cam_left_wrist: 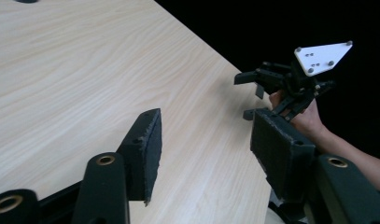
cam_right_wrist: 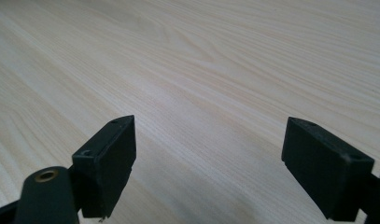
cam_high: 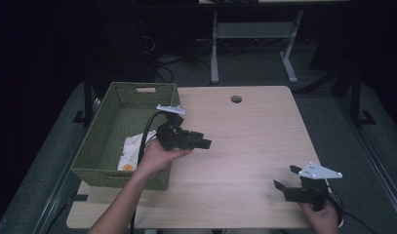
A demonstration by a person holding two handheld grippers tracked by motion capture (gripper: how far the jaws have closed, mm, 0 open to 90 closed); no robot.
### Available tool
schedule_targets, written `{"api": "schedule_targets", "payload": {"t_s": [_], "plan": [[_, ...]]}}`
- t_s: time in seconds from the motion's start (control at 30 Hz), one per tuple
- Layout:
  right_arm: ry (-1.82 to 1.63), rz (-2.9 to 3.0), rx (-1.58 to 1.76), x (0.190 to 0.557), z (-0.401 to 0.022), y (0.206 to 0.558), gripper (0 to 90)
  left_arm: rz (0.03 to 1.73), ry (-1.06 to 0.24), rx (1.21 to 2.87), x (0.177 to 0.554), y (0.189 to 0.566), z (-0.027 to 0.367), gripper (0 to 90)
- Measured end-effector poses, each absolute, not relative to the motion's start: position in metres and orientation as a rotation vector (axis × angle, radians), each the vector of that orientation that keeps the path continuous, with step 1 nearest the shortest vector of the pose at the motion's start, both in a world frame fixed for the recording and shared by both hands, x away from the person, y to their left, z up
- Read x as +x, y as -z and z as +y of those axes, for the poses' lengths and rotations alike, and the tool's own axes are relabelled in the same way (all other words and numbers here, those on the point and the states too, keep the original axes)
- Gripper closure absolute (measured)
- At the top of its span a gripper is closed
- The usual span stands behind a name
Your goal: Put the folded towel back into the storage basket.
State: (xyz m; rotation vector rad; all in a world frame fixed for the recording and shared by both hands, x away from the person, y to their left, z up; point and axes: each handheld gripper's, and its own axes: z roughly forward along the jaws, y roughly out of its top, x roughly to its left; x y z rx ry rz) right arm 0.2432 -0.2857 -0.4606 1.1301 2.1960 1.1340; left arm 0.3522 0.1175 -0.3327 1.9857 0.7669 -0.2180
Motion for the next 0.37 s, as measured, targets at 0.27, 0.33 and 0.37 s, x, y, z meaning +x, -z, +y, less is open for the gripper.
{"api": "schedule_targets", "payload": {"t_s": [0.27, 0.33, 0.37], "plan": [[-1.140, 2.189, 1.124, 0.242, -0.286, 0.459, 17.4, 0.739, 0.248, 2.001, 0.344, 0.343, 0.085, 37.7], [-1.141, 2.184, 1.124, 0.241, -0.287, 0.459, 17.4, 0.733, 0.256, 2.008, 0.341, 0.347, 0.078, 36.6], [-1.143, 2.184, 1.123, 0.241, -0.288, 0.459, 17.4, 0.728, 0.257, 2.023, 0.340, 0.349, 0.074, 36.1]]}}
